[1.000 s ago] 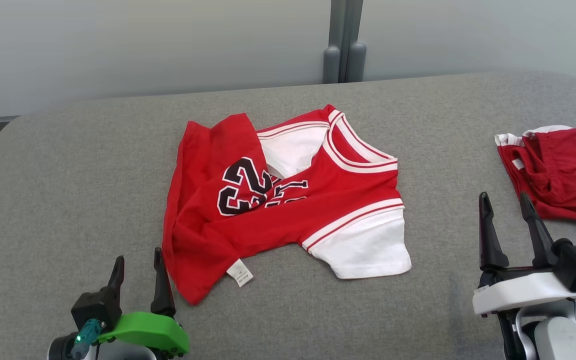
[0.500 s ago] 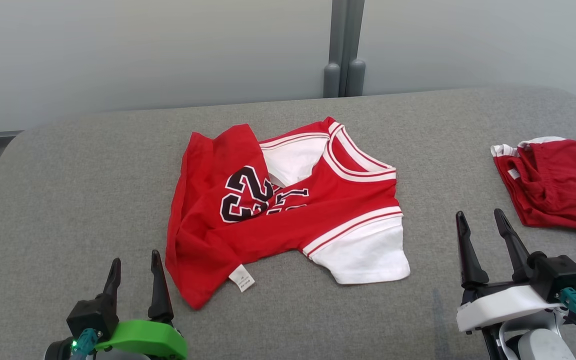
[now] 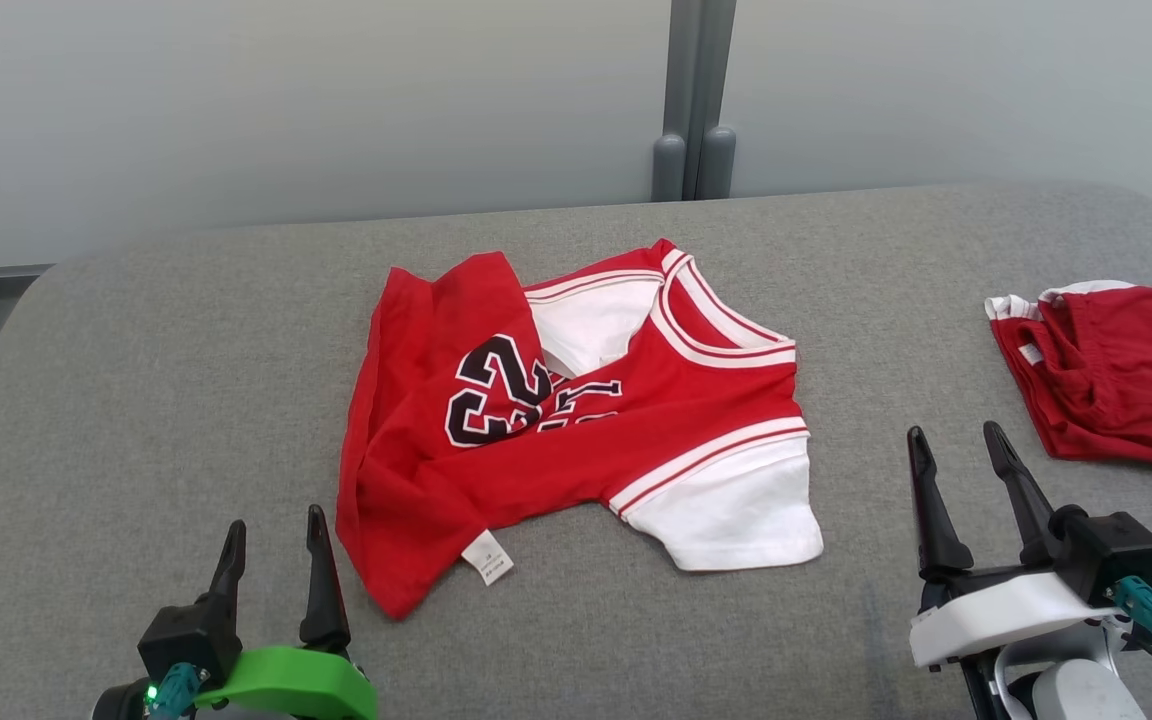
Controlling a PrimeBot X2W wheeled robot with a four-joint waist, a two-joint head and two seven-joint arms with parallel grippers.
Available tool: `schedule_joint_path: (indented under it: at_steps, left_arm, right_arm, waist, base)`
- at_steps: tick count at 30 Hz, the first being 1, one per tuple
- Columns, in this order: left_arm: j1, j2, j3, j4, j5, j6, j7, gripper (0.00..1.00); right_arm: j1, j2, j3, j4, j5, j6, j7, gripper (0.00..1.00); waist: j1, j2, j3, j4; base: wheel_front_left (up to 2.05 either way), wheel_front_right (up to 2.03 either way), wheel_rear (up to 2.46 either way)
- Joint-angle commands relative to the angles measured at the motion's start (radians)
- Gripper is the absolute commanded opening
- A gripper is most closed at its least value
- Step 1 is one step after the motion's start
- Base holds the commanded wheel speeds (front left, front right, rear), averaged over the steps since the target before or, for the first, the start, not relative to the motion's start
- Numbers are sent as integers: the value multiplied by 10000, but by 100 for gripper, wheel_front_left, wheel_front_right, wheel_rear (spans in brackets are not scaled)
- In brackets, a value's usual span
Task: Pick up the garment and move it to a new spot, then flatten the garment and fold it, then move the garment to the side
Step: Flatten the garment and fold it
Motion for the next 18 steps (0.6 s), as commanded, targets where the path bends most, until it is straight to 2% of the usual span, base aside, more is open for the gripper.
schedule_joint_path:
  at_steps: [1,18]
  left_arm:
    - [161,-39,50,-17,96,-57,-27,100]
    - [-131,-214,-153,266,224,-180,-26,100]
  right_arm:
    - [78,-34,27,41,-44,1,-31,100]
    - [-199,-38,482,2135,671,1,1825,100]
  waist:
    - [0,0,5,5]
    - [0,0,349,433]
  base:
    - [0,0,0]
    - [0,0,0]
